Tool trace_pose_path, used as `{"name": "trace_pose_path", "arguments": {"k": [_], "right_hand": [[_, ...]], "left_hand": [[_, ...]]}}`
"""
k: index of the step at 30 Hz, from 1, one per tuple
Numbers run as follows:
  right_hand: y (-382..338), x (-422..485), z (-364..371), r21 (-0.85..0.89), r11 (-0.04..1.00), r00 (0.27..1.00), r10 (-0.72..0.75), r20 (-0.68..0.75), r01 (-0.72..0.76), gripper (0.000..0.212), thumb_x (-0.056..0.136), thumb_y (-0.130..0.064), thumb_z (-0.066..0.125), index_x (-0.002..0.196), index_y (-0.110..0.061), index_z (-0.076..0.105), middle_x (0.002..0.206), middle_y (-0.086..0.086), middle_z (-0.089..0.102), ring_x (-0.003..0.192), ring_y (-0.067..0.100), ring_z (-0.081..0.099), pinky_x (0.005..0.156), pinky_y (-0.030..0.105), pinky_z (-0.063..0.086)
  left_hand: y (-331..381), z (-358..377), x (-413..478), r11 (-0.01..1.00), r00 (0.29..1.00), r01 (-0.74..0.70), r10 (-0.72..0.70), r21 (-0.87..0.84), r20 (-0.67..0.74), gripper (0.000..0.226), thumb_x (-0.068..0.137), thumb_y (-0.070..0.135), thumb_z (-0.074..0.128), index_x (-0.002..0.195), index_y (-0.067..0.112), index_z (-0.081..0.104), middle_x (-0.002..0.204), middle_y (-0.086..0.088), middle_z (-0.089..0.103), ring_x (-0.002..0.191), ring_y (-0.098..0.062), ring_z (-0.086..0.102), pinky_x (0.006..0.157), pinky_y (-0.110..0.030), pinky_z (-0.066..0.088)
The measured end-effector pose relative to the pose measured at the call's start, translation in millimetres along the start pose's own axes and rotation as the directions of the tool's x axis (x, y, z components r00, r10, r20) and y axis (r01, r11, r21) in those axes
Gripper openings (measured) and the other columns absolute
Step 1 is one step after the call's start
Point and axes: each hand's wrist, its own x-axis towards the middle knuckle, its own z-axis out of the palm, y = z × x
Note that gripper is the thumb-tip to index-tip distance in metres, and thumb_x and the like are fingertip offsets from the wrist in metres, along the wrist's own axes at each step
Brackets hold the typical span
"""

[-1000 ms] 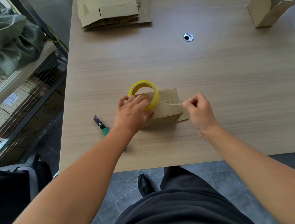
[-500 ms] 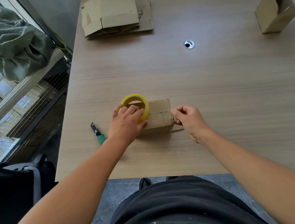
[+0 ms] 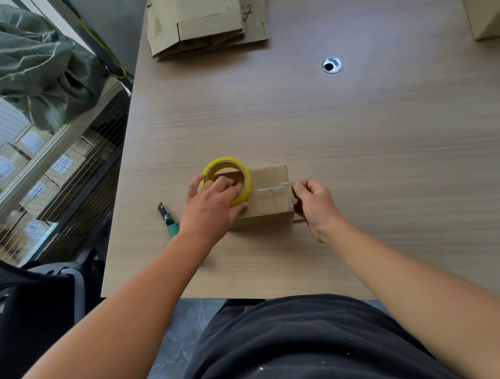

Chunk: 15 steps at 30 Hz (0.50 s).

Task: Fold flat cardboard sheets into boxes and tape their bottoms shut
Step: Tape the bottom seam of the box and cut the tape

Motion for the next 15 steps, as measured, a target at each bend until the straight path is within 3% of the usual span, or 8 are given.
{"name": "trace_pose_path", "arguments": {"k": [4, 6, 9, 11, 13, 15], "right_hand": [[3, 0, 6, -0.053, 0.999, 1.0, -0.008, 0.029, 0.01, 0.022, 0.098, -0.041, 0.053, 0.088, -0.023, 0.058, 0.085, 0.004, 0.06, 0.08, 0.022, 0.052, 0.075, 0.038, 0.043], [1, -1, 6, -0.131, 0.99, 0.994, 0.066, 0.09, -0.054, 0.026, 0.105, -0.046, 0.043, 0.111, -0.022, 0.052, 0.1, -0.002, 0.058, 0.091, 0.016, 0.053, 0.087, 0.034, 0.04], [2, 2, 4, -0.273, 0.951, 0.972, 0.191, 0.139, -0.148, 0.05, 0.106, -0.051, 0.032, 0.141, -0.015, 0.03, 0.133, 0.001, 0.047, 0.122, 0.02, 0.046, 0.1, 0.032, 0.036], [-1, 5, 0, -0.384, 0.922, 0.991, 0.09, 0.096, -0.047, 0.043, 0.108, -0.045, 0.033, 0.135, -0.012, 0.034, 0.13, 0.004, 0.05, 0.122, 0.021, 0.049, 0.094, 0.03, 0.036], [-7, 9, -4, -0.459, 0.885, 0.992, -0.112, -0.051, 0.076, 0.029, 0.107, -0.04, 0.035, 0.111, -0.013, 0.044, 0.113, 0.01, 0.057, 0.112, 0.031, 0.057, 0.085, 0.034, 0.039], [-15, 8, -4, -0.485, 0.817, 0.911, -0.402, -0.09, 0.312, 0.039, 0.103, -0.042, 0.032, 0.108, -0.008, 0.051, 0.11, 0.011, 0.058, 0.11, 0.031, 0.054, 0.091, 0.036, 0.04]], "left_hand": [[1, -2, 0, 1.0, 1.0, 0.001, -0.002, 0.018, 0.018, 0.034, 0.088, 0.043, 0.071, 0.119, 0.027, 0.07, 0.114, 0.004, 0.064, 0.104, -0.021, 0.064, 0.115, -0.041, 0.014], [1, -2, 1, 1.0, 0.999, 0.003, -0.004, 0.016, 0.032, 0.034, 0.089, 0.043, 0.07, 0.12, 0.028, 0.07, 0.115, 0.004, 0.063, 0.106, -0.021, 0.063, 0.116, -0.042, 0.014], [1, -3, 2, 1.0, 0.999, 0.009, -0.01, 0.012, 0.045, 0.034, 0.089, 0.042, 0.071, 0.12, 0.028, 0.07, 0.115, 0.004, 0.063, 0.106, -0.022, 0.063, 0.116, -0.042, 0.015], [2, -4, 2, 1.0, 0.999, 0.006, -0.007, 0.019, 0.045, 0.034, 0.088, 0.042, 0.071, 0.119, 0.027, 0.07, 0.114, 0.004, 0.063, 0.105, -0.022, 0.064, 0.116, -0.042, 0.015], [3, -4, 2, 1.0, 0.999, -0.004, 0.003, 0.029, 0.041, 0.034, 0.089, 0.042, 0.071, 0.119, 0.027, 0.071, 0.114, 0.004, 0.064, 0.104, -0.022, 0.064, 0.115, -0.041, 0.015], [2, -4, 3, 0.999, 1.0, -0.015, 0.014, 0.03, 0.021, 0.033, 0.09, 0.044, 0.066, 0.117, 0.027, 0.071, 0.114, 0.004, 0.064, 0.103, -0.023, 0.065, 0.115, -0.041, 0.015]]}}
